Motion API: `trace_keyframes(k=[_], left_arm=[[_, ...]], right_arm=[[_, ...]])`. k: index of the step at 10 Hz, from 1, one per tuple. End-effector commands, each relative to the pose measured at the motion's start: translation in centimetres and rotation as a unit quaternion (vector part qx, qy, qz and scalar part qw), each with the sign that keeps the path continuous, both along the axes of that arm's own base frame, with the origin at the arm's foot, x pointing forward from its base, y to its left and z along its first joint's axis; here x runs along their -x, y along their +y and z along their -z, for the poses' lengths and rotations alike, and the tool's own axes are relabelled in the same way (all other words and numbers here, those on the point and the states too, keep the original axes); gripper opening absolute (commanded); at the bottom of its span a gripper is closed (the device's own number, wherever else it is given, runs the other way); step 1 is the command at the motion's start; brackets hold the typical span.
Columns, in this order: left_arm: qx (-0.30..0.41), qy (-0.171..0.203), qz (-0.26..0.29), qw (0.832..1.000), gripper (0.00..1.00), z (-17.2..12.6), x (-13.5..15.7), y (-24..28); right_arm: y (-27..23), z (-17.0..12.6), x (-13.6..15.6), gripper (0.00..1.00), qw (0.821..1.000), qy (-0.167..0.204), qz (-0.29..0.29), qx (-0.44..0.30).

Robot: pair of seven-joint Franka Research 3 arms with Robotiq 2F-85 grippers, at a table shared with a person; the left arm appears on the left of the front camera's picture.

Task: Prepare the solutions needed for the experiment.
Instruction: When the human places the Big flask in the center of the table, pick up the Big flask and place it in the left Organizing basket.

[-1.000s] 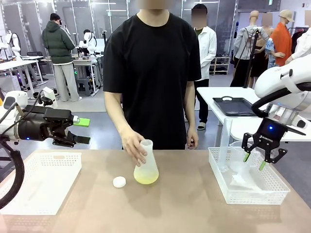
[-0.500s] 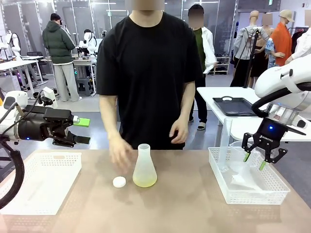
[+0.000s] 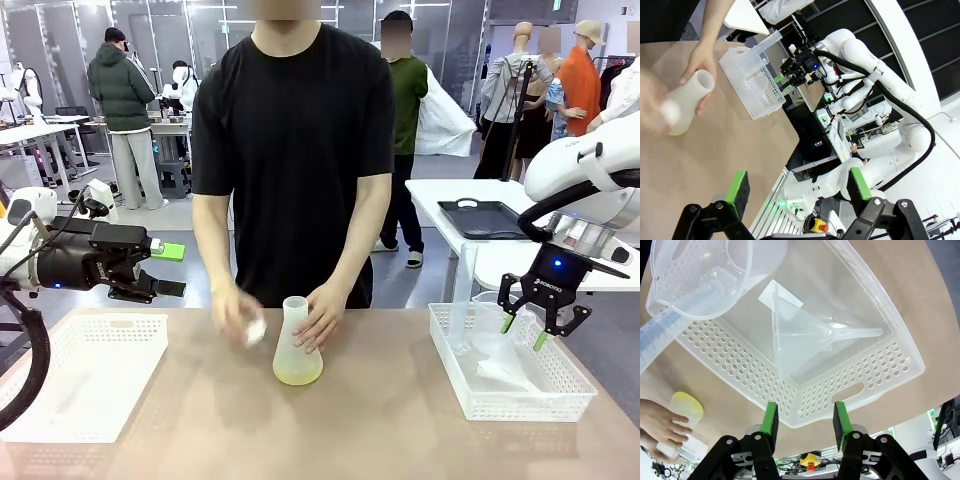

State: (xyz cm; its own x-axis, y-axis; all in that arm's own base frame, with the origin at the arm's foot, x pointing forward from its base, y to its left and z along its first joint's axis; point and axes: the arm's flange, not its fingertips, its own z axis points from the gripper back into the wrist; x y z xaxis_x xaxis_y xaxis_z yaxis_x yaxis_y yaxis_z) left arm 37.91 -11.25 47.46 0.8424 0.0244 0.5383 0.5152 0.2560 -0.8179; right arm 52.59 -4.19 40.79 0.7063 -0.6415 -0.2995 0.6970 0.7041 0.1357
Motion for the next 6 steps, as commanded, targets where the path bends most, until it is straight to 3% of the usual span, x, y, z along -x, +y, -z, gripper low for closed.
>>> trace_keyframes(k=[1,2,4,6], left_arm=[[0.015,0.006,-0.002,1.000,1.00,-0.2,-0.1,-0.3],[0.015,0.006,-0.002,1.000,1.00,-0.2,-0.1,-0.3],[0.015,0.006,-0.002,1.000,1.00,-0.2,-0.1,-0.3],[0.015,0.006,-0.002,1.000,1.00,-0.2,-0.1,-0.3]], right_arm=[[0.0,-0.2,0.0,0.56,1.000,-0.003,-0.001,0.000],[0.0,0.0,0.0,0.57,1.000,0.000,0.000,0.000],[2.9,-2.8,2.4,0.57,0.993,-0.092,-0.046,-0.052],[5.7,-6.0,4.6,0.57,0.964,-0.214,-0.104,-0.114]])
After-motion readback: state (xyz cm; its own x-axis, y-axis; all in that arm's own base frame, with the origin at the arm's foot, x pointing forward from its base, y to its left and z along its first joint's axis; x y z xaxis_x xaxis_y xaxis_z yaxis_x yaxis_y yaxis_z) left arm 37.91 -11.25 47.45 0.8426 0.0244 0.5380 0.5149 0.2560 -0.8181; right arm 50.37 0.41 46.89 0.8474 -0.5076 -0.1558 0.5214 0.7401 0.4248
